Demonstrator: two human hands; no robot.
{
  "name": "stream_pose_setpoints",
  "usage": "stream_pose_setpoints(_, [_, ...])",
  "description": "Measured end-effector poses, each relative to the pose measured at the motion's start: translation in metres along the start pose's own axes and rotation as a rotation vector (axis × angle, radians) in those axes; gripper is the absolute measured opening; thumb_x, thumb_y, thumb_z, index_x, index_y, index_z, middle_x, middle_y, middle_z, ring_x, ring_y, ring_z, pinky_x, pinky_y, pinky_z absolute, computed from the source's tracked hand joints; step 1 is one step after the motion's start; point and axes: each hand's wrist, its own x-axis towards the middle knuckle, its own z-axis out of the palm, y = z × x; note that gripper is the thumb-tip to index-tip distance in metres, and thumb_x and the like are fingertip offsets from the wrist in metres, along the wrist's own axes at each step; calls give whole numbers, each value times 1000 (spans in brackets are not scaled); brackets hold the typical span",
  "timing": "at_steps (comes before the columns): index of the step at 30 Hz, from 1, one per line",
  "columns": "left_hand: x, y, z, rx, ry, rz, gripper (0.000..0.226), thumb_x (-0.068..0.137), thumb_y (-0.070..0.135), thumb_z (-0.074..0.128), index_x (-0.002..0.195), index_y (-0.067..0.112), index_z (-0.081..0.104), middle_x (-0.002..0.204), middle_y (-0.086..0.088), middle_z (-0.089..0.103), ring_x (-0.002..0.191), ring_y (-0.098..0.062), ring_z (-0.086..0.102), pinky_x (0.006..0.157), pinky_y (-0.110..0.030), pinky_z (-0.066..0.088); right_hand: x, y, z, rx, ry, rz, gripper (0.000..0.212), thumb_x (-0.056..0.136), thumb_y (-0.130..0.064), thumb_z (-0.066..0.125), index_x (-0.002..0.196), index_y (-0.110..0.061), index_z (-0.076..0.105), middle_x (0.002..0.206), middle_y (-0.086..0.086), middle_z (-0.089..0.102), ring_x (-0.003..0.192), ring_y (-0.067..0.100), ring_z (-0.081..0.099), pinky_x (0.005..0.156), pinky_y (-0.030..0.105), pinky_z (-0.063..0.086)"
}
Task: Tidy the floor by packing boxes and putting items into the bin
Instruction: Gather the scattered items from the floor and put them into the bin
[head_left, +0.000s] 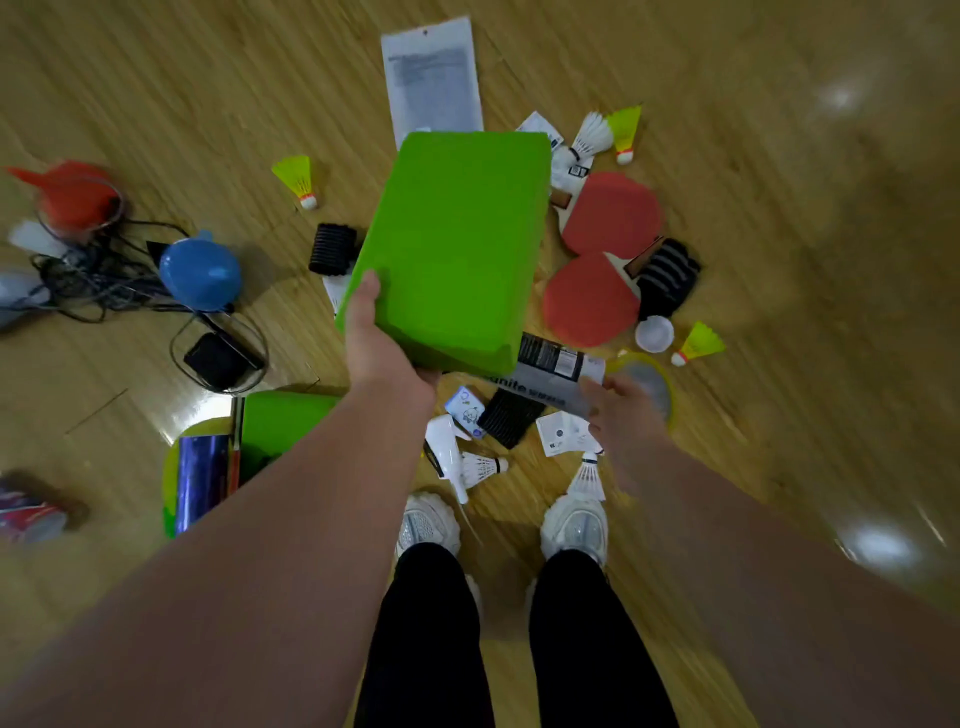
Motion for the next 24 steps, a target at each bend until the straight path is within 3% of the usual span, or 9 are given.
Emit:
stream_pose_setpoints(4, [-47,7,11,-9,-24,-9,35,75,47,77,100,29,60,98,0,69,82,-25,68,58,-41,58,-38,-27,-13,127,100,41,13,95,-29,60,87,-18,58,85,10,50,76,22,56,81,39,51])
stream_pose_setpoints(5, [-58,8,14,-13,-30,-5,34,76,47,76,99,30,60,98,1,68,82,-25,68,58,-40,58,-47,-33,-17,179,105,84,12,96,-30,59,87,-22,57,101,-4,29,90,27,62,93,45,51])
stream_pose_setpoints(6, [-68,9,16,-19,-33,0,33,76,47,76,98,30,59,98,1,68,83,-24,67,61,-39,58,-57,-39,-20,249,104,118,9,96,-30,58,90,-24,58,132,22,42,106,34,63,100,48,47])
stream_pose_setpoints(7, [-78,10,18,-25,-40,6,32,76,47,76,97,29,59,98,1,68,83,-24,67,67,-41,58,-67,-43,-23,332,95,144,9,97,-30,57,103,-24,59,135,14,40,113,38,60,99,48,48])
stream_pose_setpoints(8, [-90,11,21,-33,-55,10,32,76,46,76,96,29,58,99,1,67,85,-25,67,74,-44,57,-76,-48,-27,417,83,162,26,98,-31,56,122,-21,56,127,13,56,110,35,61,91,43,51])
stream_pose_setpoints(11, [-124,13,28,-59,-112,-2,31,77,46,75,98,29,59,105,-2,67,92,-29,66,87,-53,54,-106,-56,-41,657,93,216,52,99,-33,54,147,-22,37,121,2,50,74,20,57,73,31,47])
stream_pose_setpoints(16, [-188,24,36,-26,-245,-25,34,80,46,73,106,29,61,114,-6,67,99,-33,66,87,-57,53,-171,-57,-69,1129,151,282,38,99,-26,55,135,-15,45,145,16,38,99,30,60,104,46,44])
stream_pose_setpoints(18, [-216,27,32,55,-286,-30,40,81,46,71,115,29,60,114,-5,67,98,-32,66,87,-55,53,-207,-56,-79,1356,139,270,29,99,-22,55,123,-6,49,148,17,33,104,35,58,104,47,42])
stream_pose_setpoints(24, [-335,19,9,364,-470,-120,36,85,48,65,114,26,63,110,-8,71,95,-32,69,78,-52,57,-365,-39,-125,1717,176,133,52,99,-25,55,146,-12,38,157,17,22,125,41,51,99,47,44])
